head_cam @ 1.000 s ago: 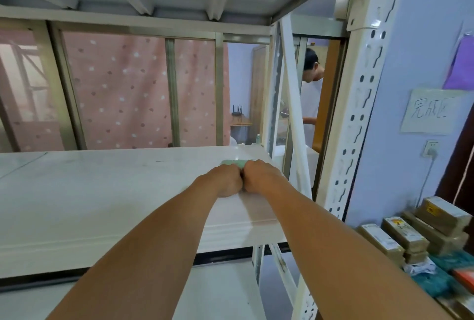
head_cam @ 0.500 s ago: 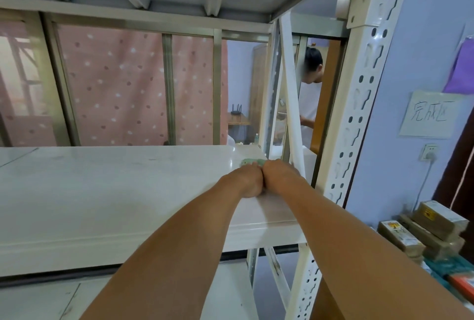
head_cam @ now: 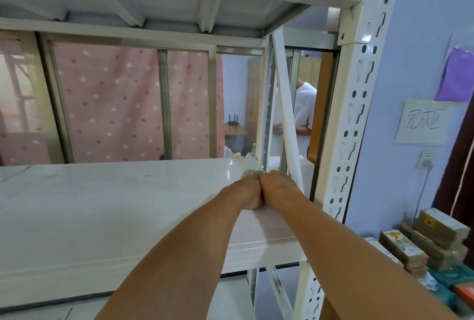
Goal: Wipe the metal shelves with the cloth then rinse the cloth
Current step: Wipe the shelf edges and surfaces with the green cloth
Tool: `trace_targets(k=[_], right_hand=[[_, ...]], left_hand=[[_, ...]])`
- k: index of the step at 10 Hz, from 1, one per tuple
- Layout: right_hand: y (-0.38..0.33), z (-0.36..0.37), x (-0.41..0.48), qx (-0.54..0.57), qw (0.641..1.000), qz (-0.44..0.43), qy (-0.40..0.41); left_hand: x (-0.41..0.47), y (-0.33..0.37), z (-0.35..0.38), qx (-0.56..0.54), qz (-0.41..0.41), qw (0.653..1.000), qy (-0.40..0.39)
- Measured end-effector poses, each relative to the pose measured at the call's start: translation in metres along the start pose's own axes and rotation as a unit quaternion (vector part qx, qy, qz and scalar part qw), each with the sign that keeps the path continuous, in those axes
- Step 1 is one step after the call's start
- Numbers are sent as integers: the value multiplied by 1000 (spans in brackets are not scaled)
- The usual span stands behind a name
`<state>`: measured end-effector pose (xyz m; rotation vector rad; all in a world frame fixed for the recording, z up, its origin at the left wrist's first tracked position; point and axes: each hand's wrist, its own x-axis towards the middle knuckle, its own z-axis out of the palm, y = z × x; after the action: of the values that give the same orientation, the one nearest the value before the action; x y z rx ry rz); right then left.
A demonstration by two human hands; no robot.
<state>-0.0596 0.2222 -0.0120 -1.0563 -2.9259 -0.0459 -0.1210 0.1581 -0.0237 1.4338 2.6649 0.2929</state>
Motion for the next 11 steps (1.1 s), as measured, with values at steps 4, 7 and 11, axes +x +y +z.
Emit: trace_targets(k=[4, 7, 11], right_hand=[[-5, 3, 17, 25, 999, -3, -40], [-5, 7, 42, 134, 990, -48, -7], [-11, 13, 66, 57, 994, -65, -73]], left_hand=[[14, -18, -6, 21, 37, 999, 30], [39, -35, -8, 118, 24, 992, -28], [53, -61, -12, 118, 19, 992, -30]])
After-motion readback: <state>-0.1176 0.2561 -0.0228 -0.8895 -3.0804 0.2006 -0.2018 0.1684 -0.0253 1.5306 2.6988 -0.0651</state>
